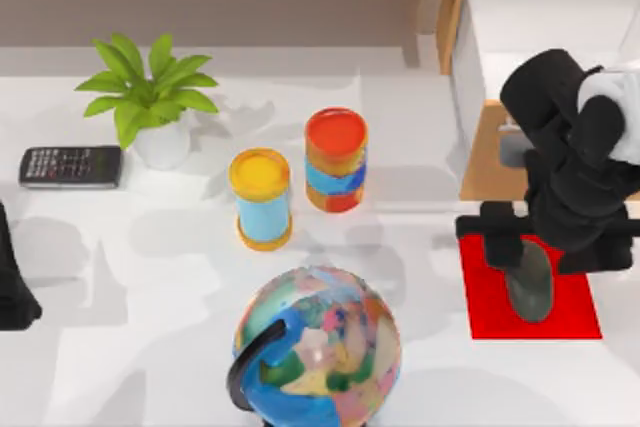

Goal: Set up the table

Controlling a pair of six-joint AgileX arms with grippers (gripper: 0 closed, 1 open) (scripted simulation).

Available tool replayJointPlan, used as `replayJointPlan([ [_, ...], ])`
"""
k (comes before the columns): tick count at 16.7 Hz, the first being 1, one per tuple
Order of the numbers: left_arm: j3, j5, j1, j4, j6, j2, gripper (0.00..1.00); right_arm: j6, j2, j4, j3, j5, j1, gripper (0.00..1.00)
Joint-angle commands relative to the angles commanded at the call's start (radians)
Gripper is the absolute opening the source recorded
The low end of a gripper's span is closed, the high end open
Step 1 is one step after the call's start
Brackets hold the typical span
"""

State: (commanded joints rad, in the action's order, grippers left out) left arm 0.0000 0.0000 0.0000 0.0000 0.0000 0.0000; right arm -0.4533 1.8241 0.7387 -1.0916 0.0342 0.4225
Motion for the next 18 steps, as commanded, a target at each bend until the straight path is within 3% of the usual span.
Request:
replayJointPlan([
  [3,0.000,0.000,0.000,0.000,0.000,0.000,1.00,0.000,0.000,0.000,0.000,0.000,0.000,0.98],
  [4,0.000,0.000,0.000,0.000,0.000,0.000,1.00,0.000,0.000,0.000,0.000,0.000,0.000,1.00],
  [14,0.000,0.000,0.000,0.000,0.000,0.000,1.00,0.003,-0.006,-0.006,0.003,0.002,0.000,1.00],
  [18,0.000,0.000,0.000,0.000,0.000,0.000,1.00,0.072,-0.075,-0.138,0.081,0.034,-0.023,1.00],
])
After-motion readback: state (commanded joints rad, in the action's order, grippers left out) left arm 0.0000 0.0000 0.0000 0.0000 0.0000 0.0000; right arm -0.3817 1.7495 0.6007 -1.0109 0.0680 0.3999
